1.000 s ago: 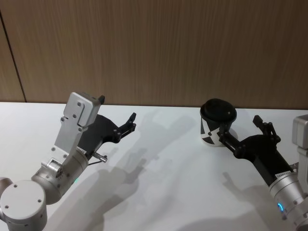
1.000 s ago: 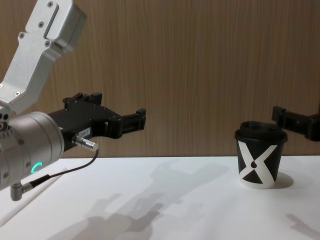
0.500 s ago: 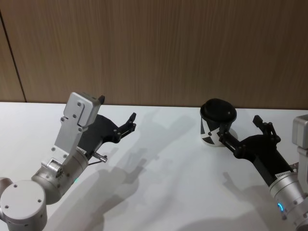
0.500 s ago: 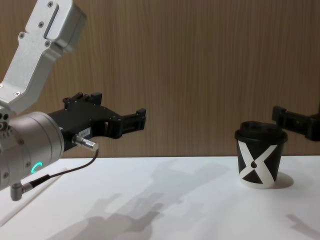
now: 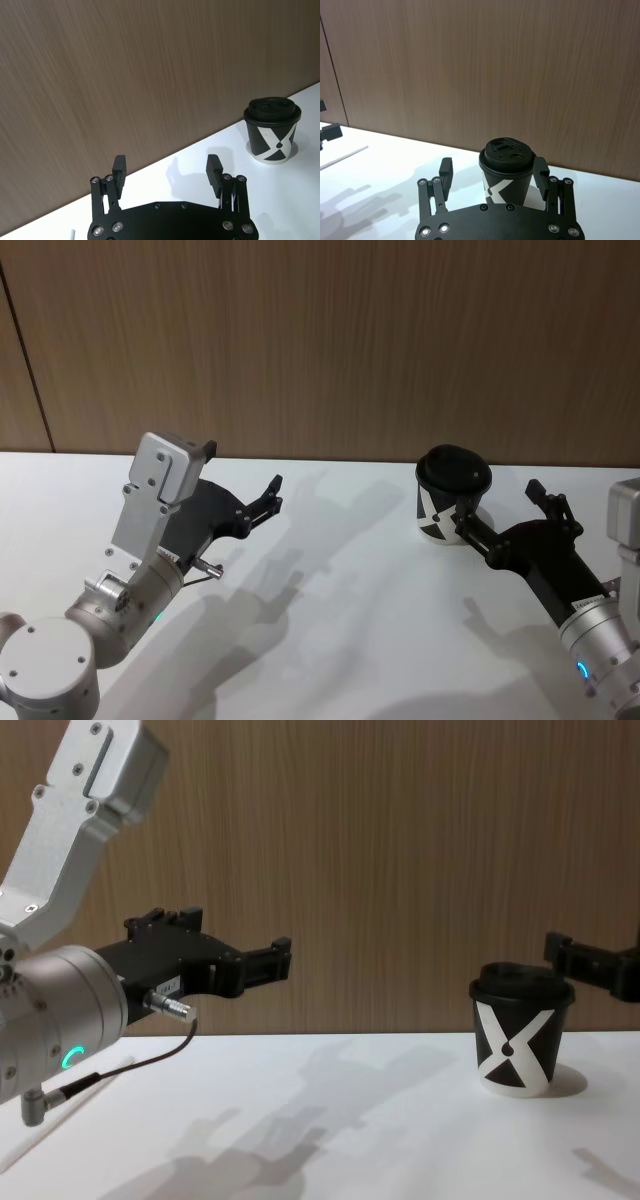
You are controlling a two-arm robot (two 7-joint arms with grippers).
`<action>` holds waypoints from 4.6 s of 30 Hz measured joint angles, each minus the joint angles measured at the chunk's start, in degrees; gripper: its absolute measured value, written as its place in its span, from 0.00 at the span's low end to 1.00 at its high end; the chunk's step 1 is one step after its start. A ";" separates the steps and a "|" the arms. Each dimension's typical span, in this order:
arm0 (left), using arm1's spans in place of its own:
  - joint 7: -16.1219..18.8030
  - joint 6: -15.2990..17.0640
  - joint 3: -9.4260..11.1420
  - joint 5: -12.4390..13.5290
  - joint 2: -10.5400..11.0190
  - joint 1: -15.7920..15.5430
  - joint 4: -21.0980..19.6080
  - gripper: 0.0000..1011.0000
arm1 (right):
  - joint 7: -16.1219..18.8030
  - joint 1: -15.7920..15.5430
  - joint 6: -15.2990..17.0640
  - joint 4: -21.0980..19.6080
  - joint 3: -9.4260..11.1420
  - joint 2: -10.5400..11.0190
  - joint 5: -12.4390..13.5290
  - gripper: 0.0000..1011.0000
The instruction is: Pick up the straw with one hand, pass it to the other hand, and insert it into the cup.
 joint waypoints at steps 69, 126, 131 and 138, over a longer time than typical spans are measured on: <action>18.50 18.59 -14.69 -5.29 -8.33 18.72 -16.35 0.99 | 0.00 0.00 0.00 0.00 0.00 0.00 0.00 0.99; 23.85 29.84 -14.59 -0.73 -13.15 15.21 -11.34 0.99 | 0.00 0.00 0.00 0.00 0.00 0.00 0.00 0.99; 22.92 30.44 -14.15 -0.12 -12.30 14.50 -10.67 0.99 | 0.00 0.00 0.00 0.00 0.00 0.00 0.00 0.99; 20.39 31.30 -12.96 1.17 -9.99 12.74 -9.30 0.99 | 0.00 0.00 0.00 0.00 0.00 0.00 0.00 0.99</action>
